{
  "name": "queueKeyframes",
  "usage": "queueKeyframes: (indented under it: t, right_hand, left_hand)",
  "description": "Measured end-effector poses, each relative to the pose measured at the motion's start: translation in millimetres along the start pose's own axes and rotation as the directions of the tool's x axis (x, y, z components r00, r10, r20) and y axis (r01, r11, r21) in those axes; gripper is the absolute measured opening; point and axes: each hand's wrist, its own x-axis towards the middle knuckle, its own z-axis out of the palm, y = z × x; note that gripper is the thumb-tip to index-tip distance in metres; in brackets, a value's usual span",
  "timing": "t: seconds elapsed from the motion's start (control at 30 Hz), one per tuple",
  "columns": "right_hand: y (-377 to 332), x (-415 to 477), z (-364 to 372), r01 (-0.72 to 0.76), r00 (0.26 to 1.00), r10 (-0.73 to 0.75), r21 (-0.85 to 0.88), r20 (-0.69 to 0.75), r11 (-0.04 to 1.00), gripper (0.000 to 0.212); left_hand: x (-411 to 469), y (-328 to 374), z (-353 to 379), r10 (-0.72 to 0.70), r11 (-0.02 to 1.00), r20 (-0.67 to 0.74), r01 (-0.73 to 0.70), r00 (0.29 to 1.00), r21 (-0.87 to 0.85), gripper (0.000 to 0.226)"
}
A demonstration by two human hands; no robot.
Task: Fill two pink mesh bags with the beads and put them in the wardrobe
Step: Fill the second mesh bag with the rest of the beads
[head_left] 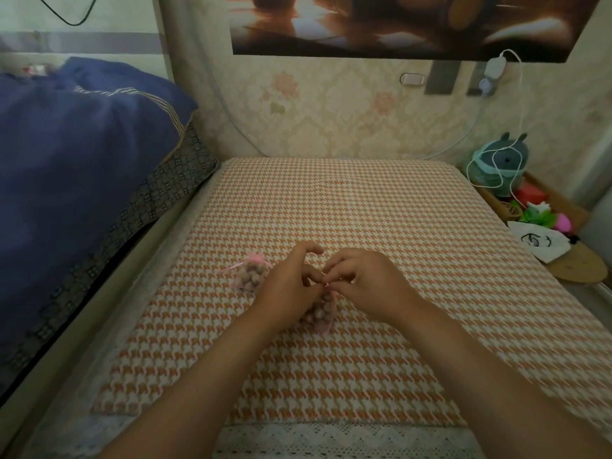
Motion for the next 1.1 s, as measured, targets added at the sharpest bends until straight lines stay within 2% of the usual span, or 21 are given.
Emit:
queueKeyframes:
  t: [0.1,0.17,0.23,0.3,0.43,0.5,0.57,0.63,0.73,0.87,1.0,1.03,1.1]
  right_hand:
    - [2,0,-1,-0.11,0.994,0.108,0.143,0.022,0.984,0.013]
    - [1,-1,-1,-0.237,0.971,0.239,0.271,0.025,0.933,0.015]
    - [-3,-1,1,-0.388,0.912,0.406,0.43,0.053,0.815,0.011]
    - [-8,0,4,-0.495,0.845,0.525,0.518,0.1,0.698,0.005]
    - [-16,-1,4,-0.579,0.755,0.633,0.623,0.169,0.525,0.011]
    - [-18,-1,5,-0.597,0.725,0.668,0.636,0.167,0.489,0.012]
    - [-16,-1,8,-0.588,0.744,0.662,0.564,0.096,0.58,0.004]
    - [-13,0,8,-0.546,0.808,0.588,0.406,0.024,0.733,0.008]
    - [-14,2,3,-0.447,0.895,0.443,0.137,0.06,0.884,0.014]
    - [-16,1,-2,-0.334,0.932,0.333,-0.02,0.14,0.942,0.016]
    - [-18,4,-3,-0.241,0.937,0.286,-0.224,0.198,0.944,0.019]
    - [-19,4,-2,-0.252,0.936,0.298,-0.234,0.19,0.939,0.02]
    - [-19,4,0,-0.327,0.926,0.347,-0.145,0.146,0.934,0.021]
  left_hand:
    - [0,0,1,-0.008,0.999,0.03,0.009,1.0,-0.037,0.046]
    - [0,1,3,-0.032,0.998,0.011,0.033,0.999,-0.052,0.041]
    - [-1,2,5,-0.043,0.999,-0.022,0.043,0.999,-0.028,0.037]
    - [-2,4,7,-0.042,0.999,-0.045,0.042,0.998,-0.003,0.034]
    - [-3,6,10,-0.045,0.998,-0.067,0.047,0.997,0.033,0.029]
    - [-2,7,10,-0.045,0.998,-0.066,0.048,0.997,0.042,0.027]
    - [-2,7,10,-0.037,0.998,-0.053,0.039,0.998,0.051,0.027]
    - [-3,8,10,-0.025,0.998,-0.04,0.028,0.999,0.064,0.026]
    - [-2,8,8,-0.018,0.995,-0.023,0.02,1.0,0.093,0.025]
    - [-3,10,6,-0.008,0.985,-0.007,0.009,1.0,0.173,0.02]
    - [-3,14,7,-0.017,0.977,-0.04,0.025,0.999,0.212,0.014]
    - [-3,15,7,-0.018,0.973,-0.049,0.029,0.999,0.227,0.014]
    - [-3,15,7,-0.013,0.968,-0.055,0.026,0.998,0.248,0.014]
